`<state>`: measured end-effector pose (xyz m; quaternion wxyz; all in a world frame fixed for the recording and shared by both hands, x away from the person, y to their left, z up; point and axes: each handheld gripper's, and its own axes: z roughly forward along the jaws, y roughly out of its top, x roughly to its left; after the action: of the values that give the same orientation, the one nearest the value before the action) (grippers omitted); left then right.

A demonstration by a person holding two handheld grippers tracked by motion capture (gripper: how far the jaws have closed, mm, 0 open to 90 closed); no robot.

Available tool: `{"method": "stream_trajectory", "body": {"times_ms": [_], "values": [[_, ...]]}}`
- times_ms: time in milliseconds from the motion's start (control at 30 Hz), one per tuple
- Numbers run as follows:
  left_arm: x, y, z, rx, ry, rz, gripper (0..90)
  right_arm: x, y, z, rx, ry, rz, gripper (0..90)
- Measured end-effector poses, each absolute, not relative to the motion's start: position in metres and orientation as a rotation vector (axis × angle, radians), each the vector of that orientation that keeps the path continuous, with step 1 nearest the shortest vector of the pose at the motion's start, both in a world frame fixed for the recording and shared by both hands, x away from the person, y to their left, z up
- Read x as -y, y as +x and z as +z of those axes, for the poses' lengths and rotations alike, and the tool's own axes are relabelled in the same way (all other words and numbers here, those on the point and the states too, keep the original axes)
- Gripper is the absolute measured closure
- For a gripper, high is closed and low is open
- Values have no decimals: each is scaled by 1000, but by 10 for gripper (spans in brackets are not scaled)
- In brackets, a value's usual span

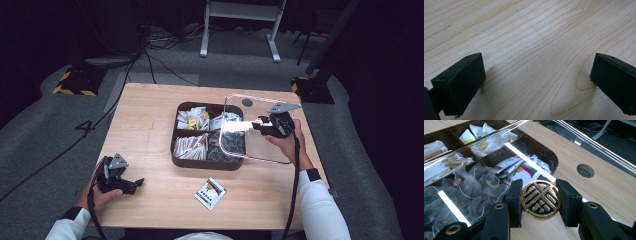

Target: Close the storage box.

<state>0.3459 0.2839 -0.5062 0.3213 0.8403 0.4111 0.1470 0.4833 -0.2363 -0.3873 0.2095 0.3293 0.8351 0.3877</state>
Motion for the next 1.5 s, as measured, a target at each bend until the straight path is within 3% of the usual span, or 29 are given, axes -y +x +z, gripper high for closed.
{"method": "stream_trajectory", "body": {"times_ms": [1500], "values": [[-284, 346, -506, -1080, 2207, 386, 1, 132, 506, -415, -2454, 861, 1075, 597]]}}
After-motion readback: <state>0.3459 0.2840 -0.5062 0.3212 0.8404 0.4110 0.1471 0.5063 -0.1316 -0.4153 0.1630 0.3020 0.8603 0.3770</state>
